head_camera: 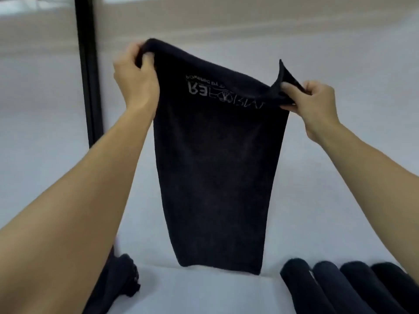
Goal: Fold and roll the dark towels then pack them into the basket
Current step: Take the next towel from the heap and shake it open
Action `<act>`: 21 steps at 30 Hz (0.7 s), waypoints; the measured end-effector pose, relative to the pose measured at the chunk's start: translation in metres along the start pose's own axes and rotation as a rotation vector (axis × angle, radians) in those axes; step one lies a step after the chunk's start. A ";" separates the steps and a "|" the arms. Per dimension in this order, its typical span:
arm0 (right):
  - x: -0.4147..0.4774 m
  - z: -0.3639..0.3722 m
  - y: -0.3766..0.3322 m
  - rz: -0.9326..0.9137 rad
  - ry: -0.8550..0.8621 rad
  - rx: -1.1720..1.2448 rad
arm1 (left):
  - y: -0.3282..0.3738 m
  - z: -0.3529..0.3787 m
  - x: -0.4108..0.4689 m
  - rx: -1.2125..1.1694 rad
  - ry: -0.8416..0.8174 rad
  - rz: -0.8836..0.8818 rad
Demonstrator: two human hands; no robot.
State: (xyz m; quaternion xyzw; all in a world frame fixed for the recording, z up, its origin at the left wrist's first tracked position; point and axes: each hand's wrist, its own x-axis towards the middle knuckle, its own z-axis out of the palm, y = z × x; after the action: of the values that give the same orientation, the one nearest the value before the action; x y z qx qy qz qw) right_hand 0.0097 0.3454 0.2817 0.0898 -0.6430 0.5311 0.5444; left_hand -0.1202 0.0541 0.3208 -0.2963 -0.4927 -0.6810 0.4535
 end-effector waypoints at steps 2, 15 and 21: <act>-0.036 -0.007 -0.009 -0.019 -0.035 -0.099 | 0.019 -0.018 -0.032 0.068 0.006 0.124; -0.236 -0.116 0.023 0.968 -0.909 -0.260 | -0.018 -0.172 -0.207 0.079 -0.915 -0.909; -0.264 -0.116 0.075 1.144 -0.980 -0.215 | -0.081 -0.180 -0.250 0.305 -1.246 -1.249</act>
State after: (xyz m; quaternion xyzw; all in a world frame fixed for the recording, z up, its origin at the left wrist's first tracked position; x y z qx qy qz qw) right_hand 0.1313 0.3454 0.0098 -0.0855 -0.8060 0.5641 -0.1577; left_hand -0.0824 -0.0253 0.0148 -0.2266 -0.8061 -0.4464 -0.3154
